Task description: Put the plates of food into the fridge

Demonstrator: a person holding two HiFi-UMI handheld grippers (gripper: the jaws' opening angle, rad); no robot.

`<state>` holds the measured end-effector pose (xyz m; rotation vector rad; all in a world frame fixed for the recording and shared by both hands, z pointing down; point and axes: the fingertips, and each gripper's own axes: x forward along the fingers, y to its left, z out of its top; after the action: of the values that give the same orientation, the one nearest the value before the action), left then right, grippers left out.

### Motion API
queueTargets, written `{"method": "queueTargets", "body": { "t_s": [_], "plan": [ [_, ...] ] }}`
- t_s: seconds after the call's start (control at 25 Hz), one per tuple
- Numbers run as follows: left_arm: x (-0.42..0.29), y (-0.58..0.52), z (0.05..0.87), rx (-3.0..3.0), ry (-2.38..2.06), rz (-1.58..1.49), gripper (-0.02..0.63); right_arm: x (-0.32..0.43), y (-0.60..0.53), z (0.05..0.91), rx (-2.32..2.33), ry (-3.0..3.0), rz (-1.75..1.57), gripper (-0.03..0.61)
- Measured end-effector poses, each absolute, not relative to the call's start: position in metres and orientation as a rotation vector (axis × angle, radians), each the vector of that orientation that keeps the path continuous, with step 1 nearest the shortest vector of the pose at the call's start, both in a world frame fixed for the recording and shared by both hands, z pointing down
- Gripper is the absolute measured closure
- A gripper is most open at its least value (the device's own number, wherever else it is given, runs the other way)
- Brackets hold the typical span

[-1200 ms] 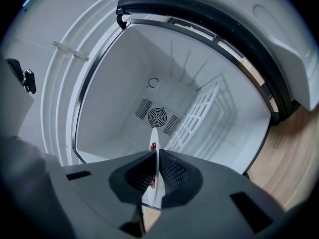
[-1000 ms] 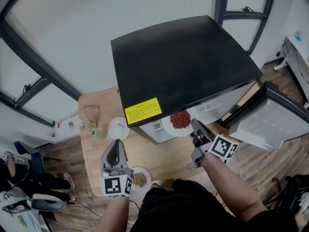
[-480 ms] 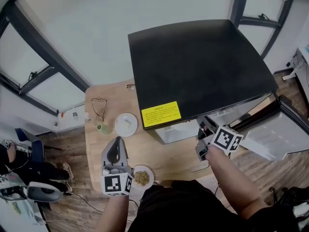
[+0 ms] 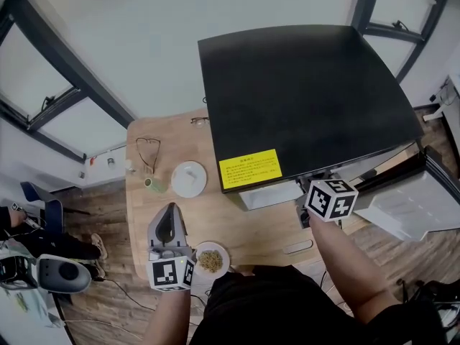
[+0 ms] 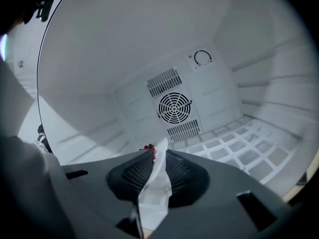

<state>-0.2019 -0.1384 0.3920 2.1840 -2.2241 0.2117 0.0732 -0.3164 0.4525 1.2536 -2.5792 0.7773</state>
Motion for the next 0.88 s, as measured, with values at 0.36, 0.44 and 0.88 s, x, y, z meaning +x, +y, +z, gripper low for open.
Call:
{"method": "queueTargets", "body": {
  "t_s": [0.36,0.44,0.88],
  "plan": [
    [-0.207,-0.133,0.395,2.149,-2.248,0.205,0.611,0.072,-0.319,0.463,1.279,-2.438,0.589,0.477],
    [-0.207,-0.132,0.393,2.148,-2.251,0.207,0.611,0.077,-0.320,0.466,1.310,-2.407,0.578,0.476],
    [-0.209,-0.125,0.387,2.140,-2.264,0.199,0.611,0.090,-0.320,0.448,1.437,-2.425,0.454,0.451]
  ]
}}
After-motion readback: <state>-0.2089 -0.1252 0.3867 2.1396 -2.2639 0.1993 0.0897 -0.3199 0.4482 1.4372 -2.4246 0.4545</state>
